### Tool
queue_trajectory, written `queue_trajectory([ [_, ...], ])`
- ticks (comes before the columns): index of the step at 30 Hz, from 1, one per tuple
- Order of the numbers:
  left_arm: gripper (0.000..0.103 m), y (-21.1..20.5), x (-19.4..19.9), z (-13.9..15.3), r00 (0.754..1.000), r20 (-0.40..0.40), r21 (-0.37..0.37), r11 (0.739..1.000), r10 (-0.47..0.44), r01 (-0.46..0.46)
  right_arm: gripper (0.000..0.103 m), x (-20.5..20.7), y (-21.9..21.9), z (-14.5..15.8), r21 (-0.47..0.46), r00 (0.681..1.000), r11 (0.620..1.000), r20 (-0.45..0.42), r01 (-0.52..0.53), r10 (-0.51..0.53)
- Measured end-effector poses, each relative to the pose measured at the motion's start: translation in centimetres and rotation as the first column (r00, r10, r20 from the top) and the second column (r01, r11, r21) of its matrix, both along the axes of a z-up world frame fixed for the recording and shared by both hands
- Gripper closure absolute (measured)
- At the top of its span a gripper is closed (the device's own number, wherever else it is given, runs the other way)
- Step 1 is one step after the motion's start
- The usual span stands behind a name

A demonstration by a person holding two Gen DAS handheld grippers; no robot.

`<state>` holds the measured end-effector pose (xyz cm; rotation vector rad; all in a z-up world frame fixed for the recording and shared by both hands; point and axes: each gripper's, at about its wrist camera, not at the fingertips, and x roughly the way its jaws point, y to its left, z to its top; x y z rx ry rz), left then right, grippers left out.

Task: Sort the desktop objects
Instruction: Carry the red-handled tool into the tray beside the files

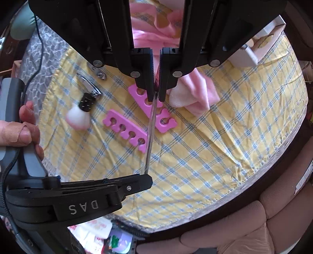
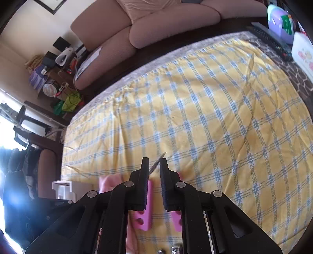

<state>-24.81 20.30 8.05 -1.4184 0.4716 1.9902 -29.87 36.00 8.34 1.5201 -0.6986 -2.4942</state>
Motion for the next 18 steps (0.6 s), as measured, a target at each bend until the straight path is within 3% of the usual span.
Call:
queue_trajectory([
  [6,0.099,-3.6,2.8,4.7,0.999,-0.018,0.077,0.996,0.035,-0.033,0.093,1.2,-3.3,4.8,0.017,0.997,0.998,-0.056,-0.06,0.061],
  [12,0.099,-9.6,6.0,8.9,0.997,-0.025,0.139,0.988,0.078,-0.074,0.093,2.5,-9.5,9.1,-0.008,0.982,0.988,-0.114,-0.152,0.15],
  [18,0.099,-16.4,7.5,8.5,0.986,0.011,0.189,0.967,0.169,-0.168,0.093,2.8,-17.5,10.1,-0.017,0.96,0.968,-0.128,-0.252,0.248],
])
